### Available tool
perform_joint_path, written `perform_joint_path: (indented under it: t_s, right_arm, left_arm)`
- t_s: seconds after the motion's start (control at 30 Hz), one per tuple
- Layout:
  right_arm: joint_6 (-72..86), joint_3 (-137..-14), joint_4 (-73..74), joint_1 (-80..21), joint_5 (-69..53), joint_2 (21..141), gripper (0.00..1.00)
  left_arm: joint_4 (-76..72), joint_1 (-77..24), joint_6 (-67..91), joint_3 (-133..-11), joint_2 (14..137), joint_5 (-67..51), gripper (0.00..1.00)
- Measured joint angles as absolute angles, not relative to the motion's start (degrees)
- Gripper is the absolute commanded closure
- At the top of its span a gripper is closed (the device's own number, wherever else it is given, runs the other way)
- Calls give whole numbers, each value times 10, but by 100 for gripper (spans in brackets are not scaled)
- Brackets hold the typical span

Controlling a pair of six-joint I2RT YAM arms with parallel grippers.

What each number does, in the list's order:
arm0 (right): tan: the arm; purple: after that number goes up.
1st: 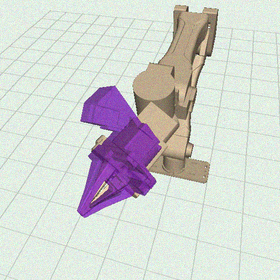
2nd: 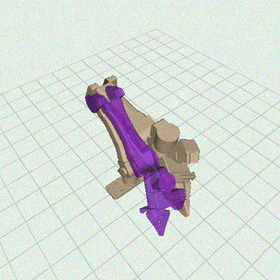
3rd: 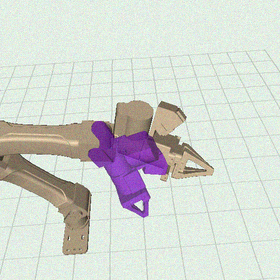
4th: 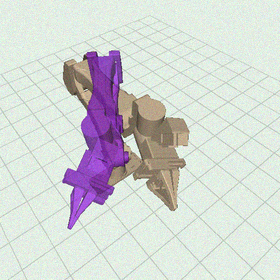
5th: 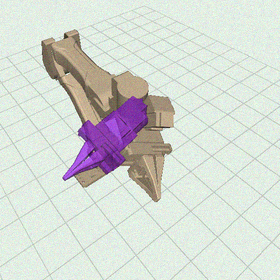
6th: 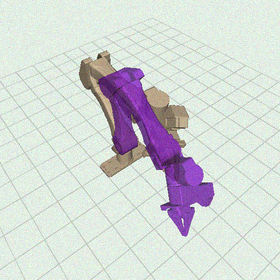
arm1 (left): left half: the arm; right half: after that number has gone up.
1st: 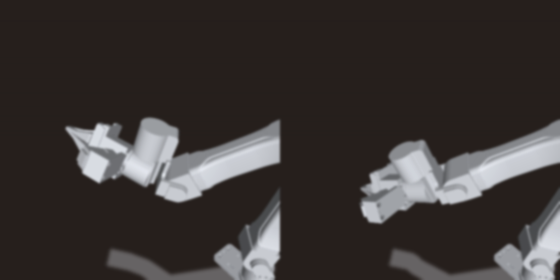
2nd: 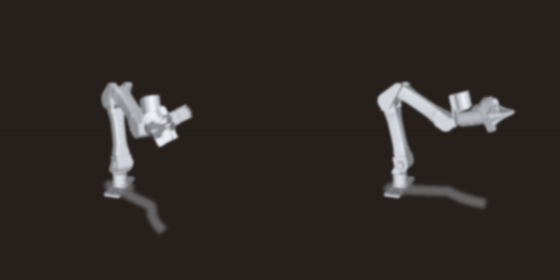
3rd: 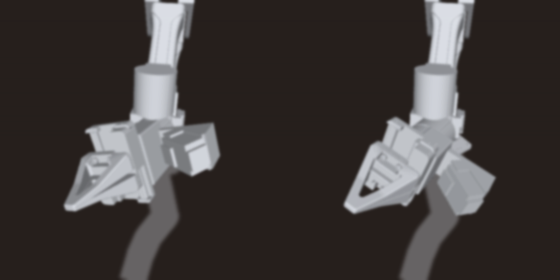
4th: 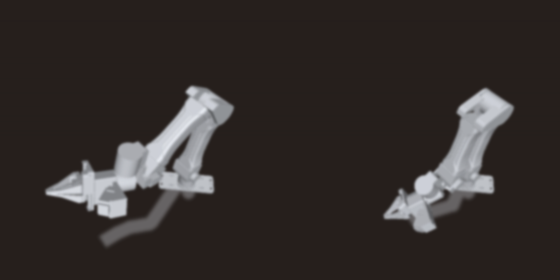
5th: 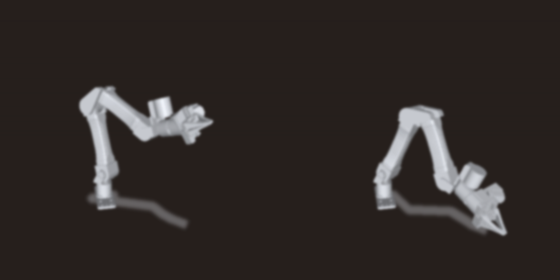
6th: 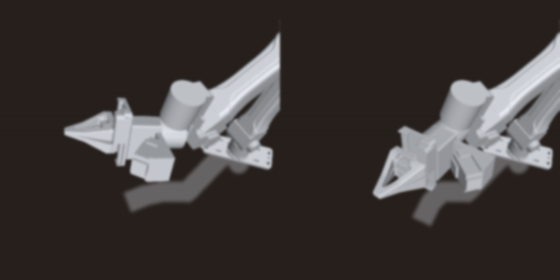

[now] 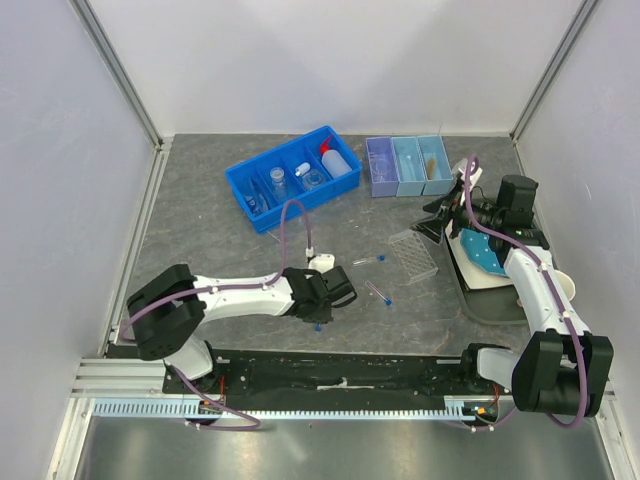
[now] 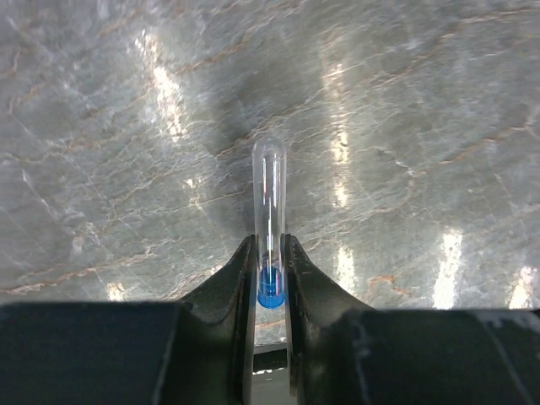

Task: Organize the chemistry lab equipment

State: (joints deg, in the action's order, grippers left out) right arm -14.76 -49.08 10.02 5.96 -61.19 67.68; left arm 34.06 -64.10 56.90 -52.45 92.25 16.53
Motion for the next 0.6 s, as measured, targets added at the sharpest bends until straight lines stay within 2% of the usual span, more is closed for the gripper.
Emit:
perform_joint_path:
  t_s: [0.17,0.33,0.6]
  right_arm:
    - [-140,-491,99,60,-646,683,26]
    - [-119,-488,90,59,-691,701,25]
    - [-72,-462,44,32,-715,702,25]
  left_arm:
    - [298,-641,498,-515,886,174,98]
    - [225,-641,433,-506,849,172,98]
    - [60,-637,333,-464,773,108,98]
